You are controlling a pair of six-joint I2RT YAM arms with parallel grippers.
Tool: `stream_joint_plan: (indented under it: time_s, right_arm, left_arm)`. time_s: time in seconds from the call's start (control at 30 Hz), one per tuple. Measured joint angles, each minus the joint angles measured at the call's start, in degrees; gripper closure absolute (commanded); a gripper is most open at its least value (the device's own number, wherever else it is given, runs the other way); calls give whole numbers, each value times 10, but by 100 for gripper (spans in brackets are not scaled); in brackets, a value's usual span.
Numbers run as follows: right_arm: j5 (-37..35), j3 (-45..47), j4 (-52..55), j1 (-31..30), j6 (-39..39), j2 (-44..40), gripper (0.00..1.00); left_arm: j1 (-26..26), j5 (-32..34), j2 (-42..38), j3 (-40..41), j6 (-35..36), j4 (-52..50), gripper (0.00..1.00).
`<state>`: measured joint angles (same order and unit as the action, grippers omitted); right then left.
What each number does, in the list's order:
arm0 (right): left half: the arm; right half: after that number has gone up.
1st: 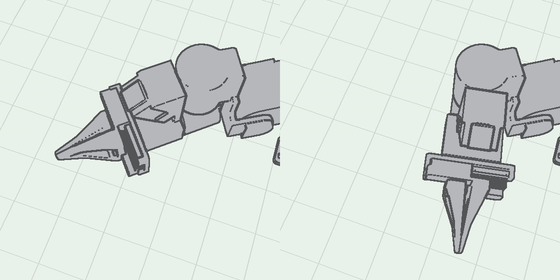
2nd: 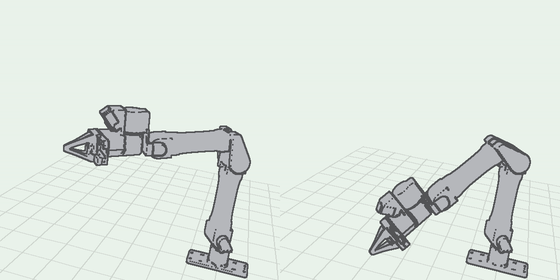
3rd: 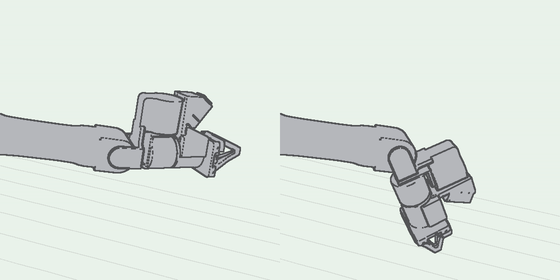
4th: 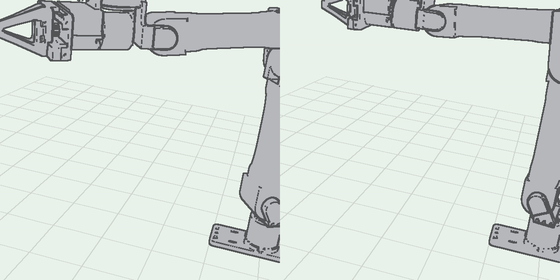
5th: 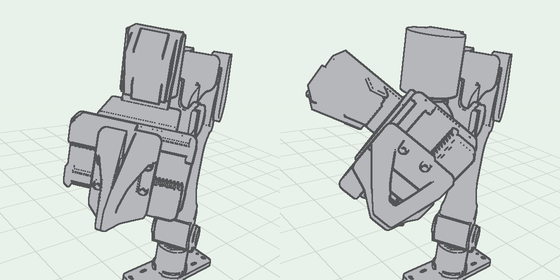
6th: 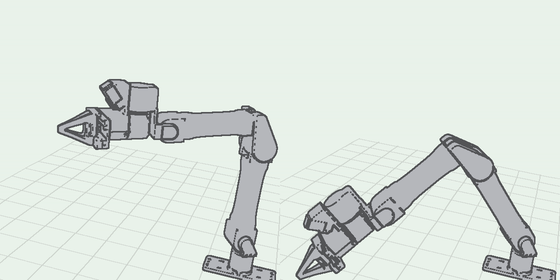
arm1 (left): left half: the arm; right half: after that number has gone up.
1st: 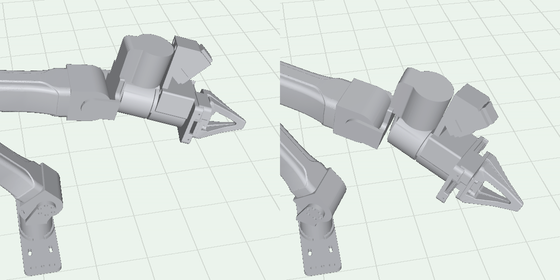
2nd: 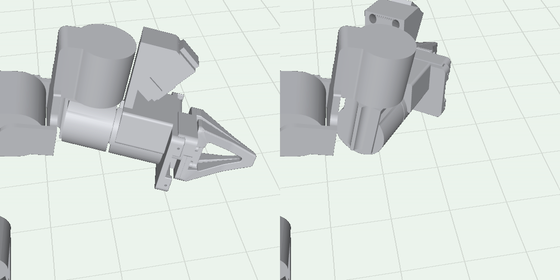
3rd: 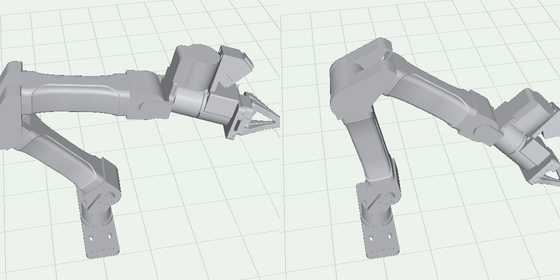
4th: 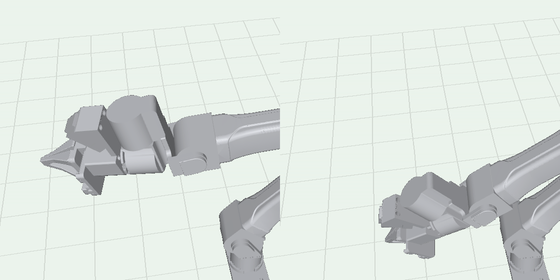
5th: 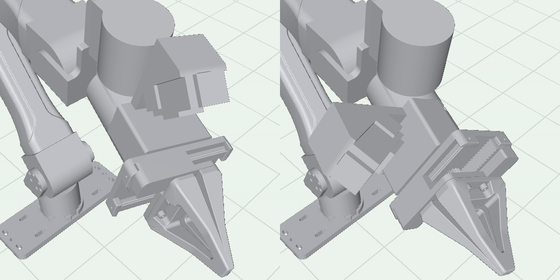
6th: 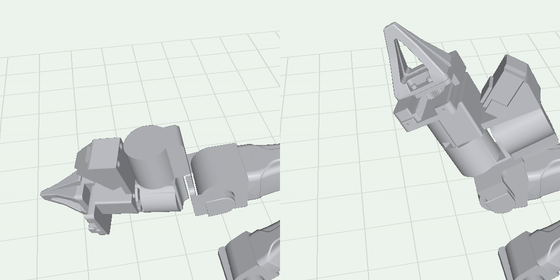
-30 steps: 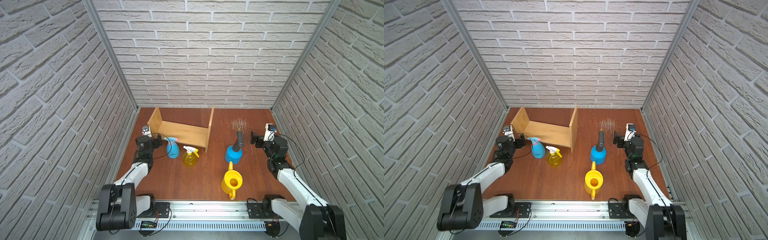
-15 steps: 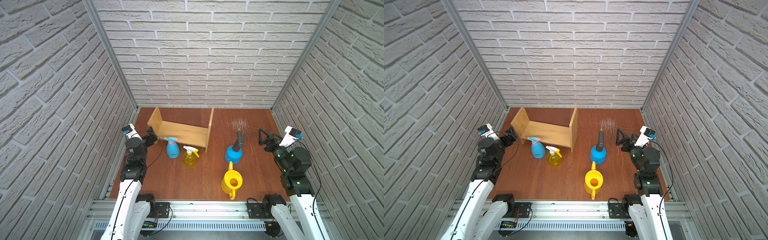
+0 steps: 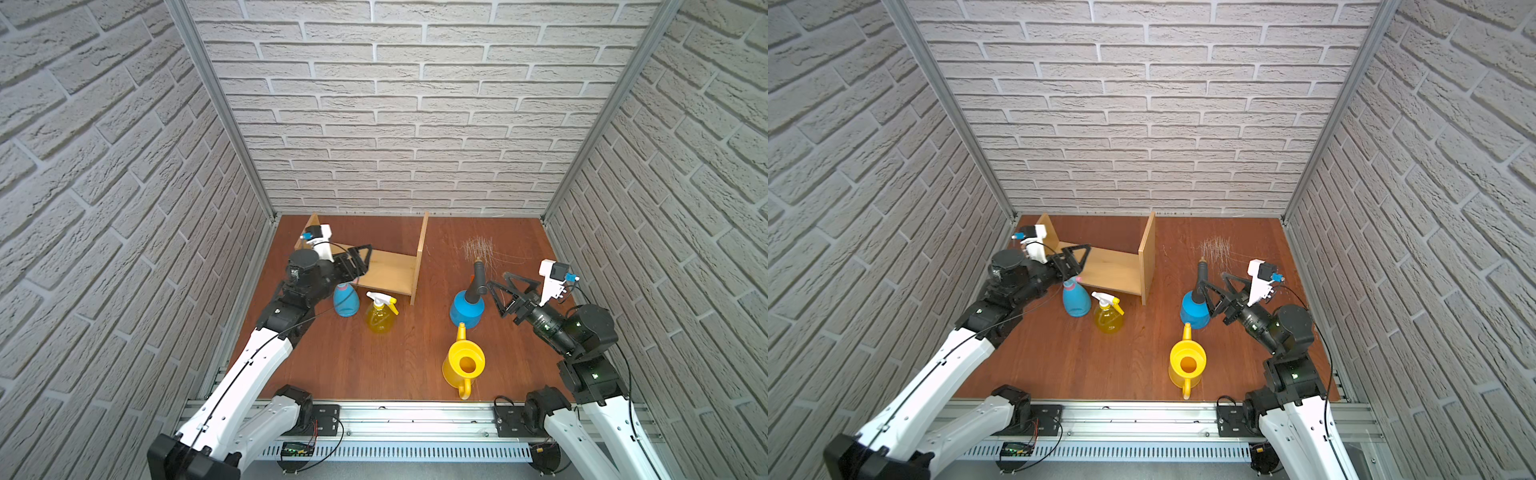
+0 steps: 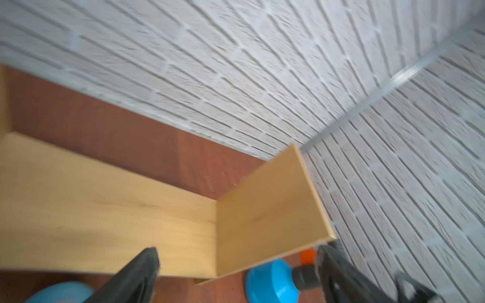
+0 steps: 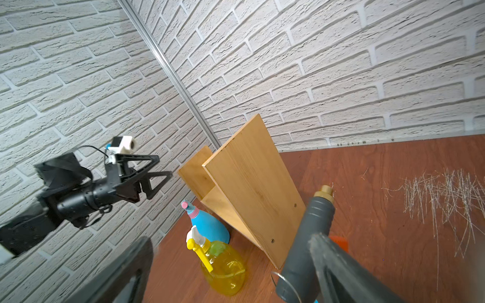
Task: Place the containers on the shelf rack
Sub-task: Move the shelf to the center of the board.
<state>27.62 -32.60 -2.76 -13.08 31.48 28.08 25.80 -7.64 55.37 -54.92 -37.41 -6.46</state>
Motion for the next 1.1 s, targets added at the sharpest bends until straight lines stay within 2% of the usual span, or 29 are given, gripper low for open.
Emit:
stream_joint_plan:
  time_s: [0.07,0.13,0.27,0.4,0.5,0.67,0.8,0.9,1.1]
  right_arm:
    - [0,0,2,-6,-2,0,1]
    - [0,0,2,-10,-3,-3,1]
    - [0,0,2,-19,-5,-10,1]
    - [0,0,2,-25,-5,-9,1]
    - [0,0,2,-28,-5,-5,1]
    - [-1,0,1,-32,-10,10,1]
    - [-2,0,1,-37,-13,15,1]
    - [-3,0,0,-39,-15,15,1]
    - [-8,2,-5,-41,-15,16,1]
  left_arm:
    - [89,46,27,-60,41,-23,2]
    - [150,90,59,-110,77,-43,2]
    - [207,152,133,-175,131,-75,2]
    - [221,202,174,-179,157,-120,2]
    - [221,245,176,-179,167,-146,4]
    - [221,290,177,-185,163,-130,16]
    - [221,305,249,-261,132,-147,34]
    - [222,301,297,-309,117,-169,38]
    - [222,294,325,-314,101,-202,50]
